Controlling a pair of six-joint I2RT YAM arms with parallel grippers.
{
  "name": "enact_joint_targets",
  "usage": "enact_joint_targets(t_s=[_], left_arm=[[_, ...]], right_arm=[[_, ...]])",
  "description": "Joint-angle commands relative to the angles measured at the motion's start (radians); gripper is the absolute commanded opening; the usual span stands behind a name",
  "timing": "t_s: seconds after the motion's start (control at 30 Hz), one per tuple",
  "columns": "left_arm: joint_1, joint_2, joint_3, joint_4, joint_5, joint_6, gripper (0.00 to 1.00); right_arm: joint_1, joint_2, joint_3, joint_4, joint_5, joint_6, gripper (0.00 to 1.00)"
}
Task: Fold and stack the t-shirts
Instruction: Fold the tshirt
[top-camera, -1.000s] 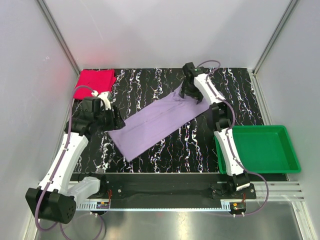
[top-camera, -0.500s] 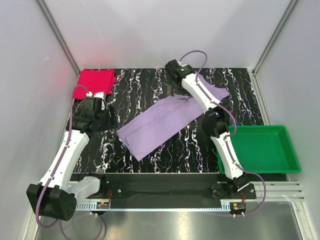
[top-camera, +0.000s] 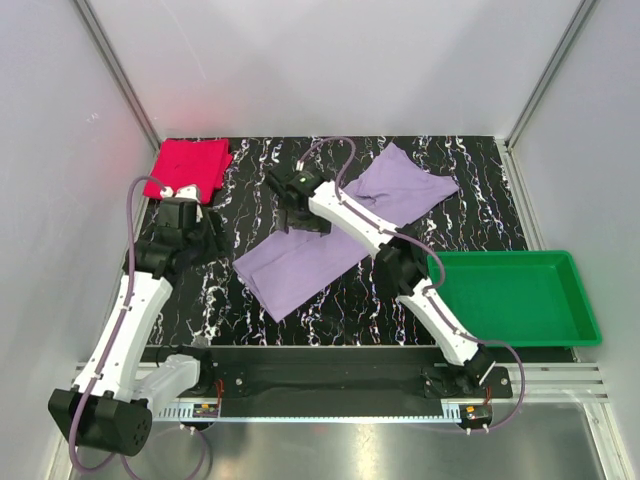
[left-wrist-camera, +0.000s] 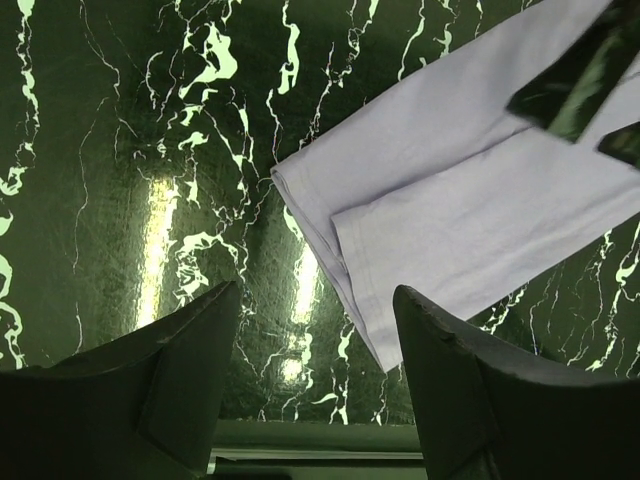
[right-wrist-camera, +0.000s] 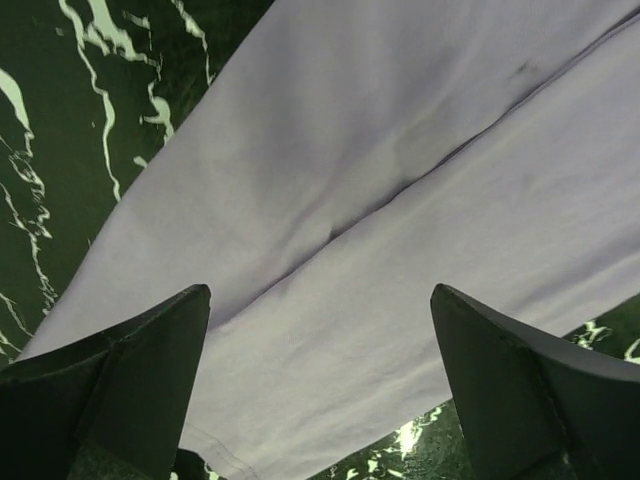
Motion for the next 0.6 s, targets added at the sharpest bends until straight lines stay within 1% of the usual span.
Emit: enact_joint_targets(t_s=[0.0,0.27,0.37,0.47,0.5,0.53,0.57], left_arm=[[0.005,-0.034,0.007,-0.004,0.018,-0.025,0.68],[0.005,-0.072,0.010,-0.027,0.013,-0.022,0.68],[0.006,-0.076,0.019,-0.036,-0.002,-0.004,0.68],[0.006,-0.072,0.028,-0.042,-0.002,0.018,0.69],[0.006,-0.072,0.028,-0.041,0.010,0.024,0.68],[0.006,-0.072,0.030,-0.038,0.022,0.032,0.69],[0.006,-0.072,0.028,-0.035,0.035,0.049,0.68]], right_arm=[[0.041,0.044,0.041,0.003,0.009,0.008,1.00],[0.100,0.155,0.087,-0.032,0.046,-0.044,1.00],[0.121,0.169,0.050,-0.046,0.044,-0.067,0.99],[0.147,0.135,-0.047,-0.049,0.056,-0.122,1.00],[0.164,0.092,-0.089,-0.040,0.061,-0.135,1.00],[0.173,0.063,-0.196,-0.034,0.062,-0.147,1.00],[0.179,0.028,-0.263,-0.022,0.043,-0.167,1.00]])
